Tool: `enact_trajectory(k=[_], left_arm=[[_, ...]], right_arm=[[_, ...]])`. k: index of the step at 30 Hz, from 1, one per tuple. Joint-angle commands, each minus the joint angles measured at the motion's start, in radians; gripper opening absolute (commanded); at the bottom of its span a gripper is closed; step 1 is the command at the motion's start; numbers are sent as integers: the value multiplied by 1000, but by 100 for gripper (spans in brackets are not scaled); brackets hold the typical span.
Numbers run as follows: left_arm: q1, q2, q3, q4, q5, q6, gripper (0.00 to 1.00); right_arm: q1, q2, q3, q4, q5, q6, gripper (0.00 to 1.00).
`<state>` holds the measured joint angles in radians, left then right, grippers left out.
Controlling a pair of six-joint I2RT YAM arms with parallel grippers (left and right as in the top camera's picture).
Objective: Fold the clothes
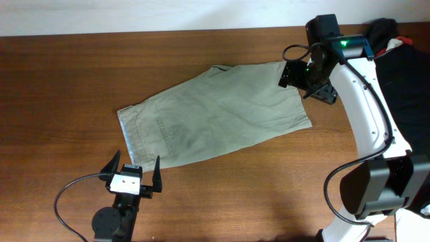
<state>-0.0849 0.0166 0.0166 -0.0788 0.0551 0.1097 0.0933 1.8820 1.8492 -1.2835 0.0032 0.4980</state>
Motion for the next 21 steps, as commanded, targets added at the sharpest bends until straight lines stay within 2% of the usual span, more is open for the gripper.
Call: enact_trajectory(k=[1,21], left_arm=[[-5,-5,-7,1,-2,12,99],[-5,-5,-7,1,-2,13,99]], right_arm=[[5,-2,0,-3,22,16,99],[4,-2,0,40,36,16,99]])
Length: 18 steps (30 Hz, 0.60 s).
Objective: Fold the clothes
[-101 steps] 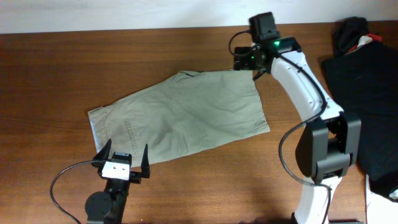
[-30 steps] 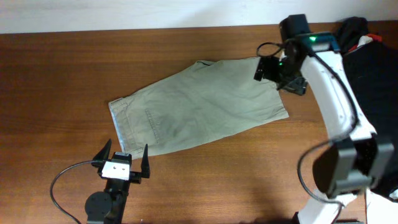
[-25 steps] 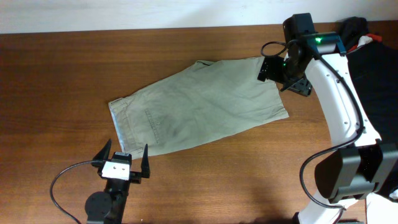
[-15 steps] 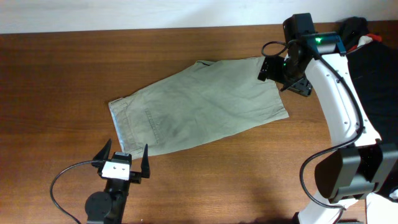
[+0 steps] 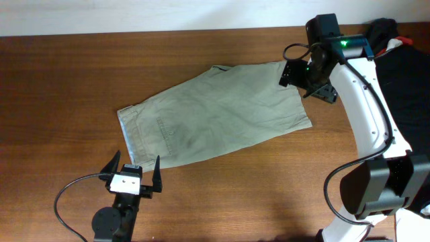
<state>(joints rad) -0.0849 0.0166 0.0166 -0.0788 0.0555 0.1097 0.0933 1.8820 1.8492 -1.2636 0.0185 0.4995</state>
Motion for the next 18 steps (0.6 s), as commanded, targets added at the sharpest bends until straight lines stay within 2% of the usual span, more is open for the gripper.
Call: enact_trajectory(k=[1,4,9,10,11,18], left_arm=[[-5,-5,-7,1,-2,13,99],[-5,-5,-7,1,-2,12,99],[-5,-5,-7,1,-2,12,99],[-5,-5,-7,1,-3,13,99],[-5,-5,-7,1,-2,13,99],[-5,-5,-7,1,-2,12,99]], right_arm=[[-4,-2,0,48,20,6,99],[-66,-2,0,121,14,-62,98],[-122,84,0,111,-38,-201,99],[-118,126,0,107,-79,-230,95],[-118,163,0,98,-99,-230,92],[-120,328,-1,31,-116,-230,93]])
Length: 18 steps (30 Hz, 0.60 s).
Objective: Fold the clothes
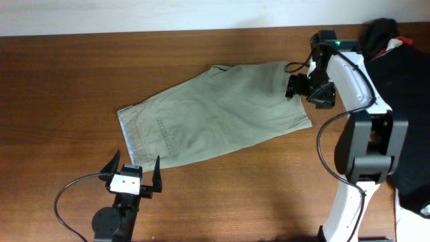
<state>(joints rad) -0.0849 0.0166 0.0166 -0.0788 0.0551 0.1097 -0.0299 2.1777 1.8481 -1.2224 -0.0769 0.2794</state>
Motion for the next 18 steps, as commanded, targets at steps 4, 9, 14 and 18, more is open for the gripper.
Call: enact_trajectory(k=[4,9,14,18], left_arm=[[-5,-5,-7,1,-2,12,99],[-5,-5,-7,1,-2,13,99],[-5,-5,-7,1,-2,12,99],[-5,-5,-7,2,-2,12,99]], right_arm=[[5,85,-26,-26,-25,6,92],[3,105,-140,40,-25,17,93],[4,105,-199,96,-27,17,85],[4,105,-298,247,-179,16,4]])
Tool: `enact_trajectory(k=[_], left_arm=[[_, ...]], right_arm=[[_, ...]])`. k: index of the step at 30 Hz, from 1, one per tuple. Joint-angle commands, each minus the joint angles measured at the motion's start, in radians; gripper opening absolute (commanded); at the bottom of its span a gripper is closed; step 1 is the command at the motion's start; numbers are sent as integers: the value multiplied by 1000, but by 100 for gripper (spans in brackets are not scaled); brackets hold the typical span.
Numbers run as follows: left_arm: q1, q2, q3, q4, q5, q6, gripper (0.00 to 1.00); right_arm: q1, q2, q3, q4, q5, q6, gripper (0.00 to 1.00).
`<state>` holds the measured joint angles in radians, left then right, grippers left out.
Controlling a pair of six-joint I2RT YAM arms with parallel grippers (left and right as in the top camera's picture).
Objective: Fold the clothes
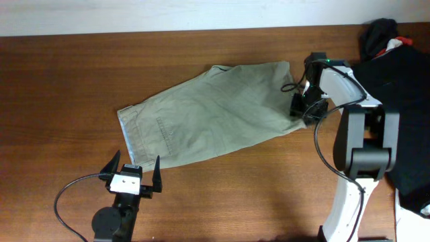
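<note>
A pair of olive-green shorts (215,114) lies flat on the wooden table (60,81), slanting from its waistband at the lower left to its leg hems at the upper right. My right gripper (304,109) points down at the lower right hem corner, on or just over the cloth. Its jaws are hidden by the wrist. My left gripper (136,168) rests near the front edge, just below the waistband corner. It stands open with nothing between its fingers.
A heap of dark clothes (403,87) with a red and white piece fills the table's right end, beside the right arm's base. A black cable (64,195) loops by the left arm at the front.
My right gripper has moved from the middle of the right hem down toward the lower right hem corner, and the arm has folded in closer. The shorts and left arm are unchanged.
At the two oldest moments my right gripper hovered at the upper right hem corner of the shorts. It then stood lower along the right hem, and is now at the lower right corner. The shorts have kept their shape, and the left gripper has stayed open in place.
</note>
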<state>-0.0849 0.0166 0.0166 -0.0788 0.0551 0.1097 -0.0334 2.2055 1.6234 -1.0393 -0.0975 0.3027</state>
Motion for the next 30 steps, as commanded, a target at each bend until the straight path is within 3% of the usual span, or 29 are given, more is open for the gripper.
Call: enact_trajectory(k=[1,4,9,15,16,18,19,22,26,30], left_arm=[[-5,-5,-7,1,-2,12,99],[-5,-5,-7,1,-2,12,99],[-5,-5,-7,1,-2,12,99],[-4,-5,-7,113,-55,13,99],[-4,-5,-6,146,-10,12,99],[-4,-5,-6,205,270,12,99],[-4,-5,-6,206,333,11,99],[-4,-5,-6,132,372,8,99],[-4,68,-3,19,454,-88,99],[-4,386,134,5,454,-124,99]], right_arm=[[8,77,-75,93,-231,-7,4],[6,57,-58,131,-322,-6,4],[-25,-145,-38,132,-312,39,4],[-28,-305,-38,131,-257,39,4],[-28,-315,-38,132,-256,44,4],[-28,-319,-38,142,-256,47,4],[-28,-318,-38,149,-240,47,4],[-28,-318,-38,187,-187,46,4],[-28,-318,-38,222,-182,47,4],[-39,-318,-38,225,-182,69,4]])
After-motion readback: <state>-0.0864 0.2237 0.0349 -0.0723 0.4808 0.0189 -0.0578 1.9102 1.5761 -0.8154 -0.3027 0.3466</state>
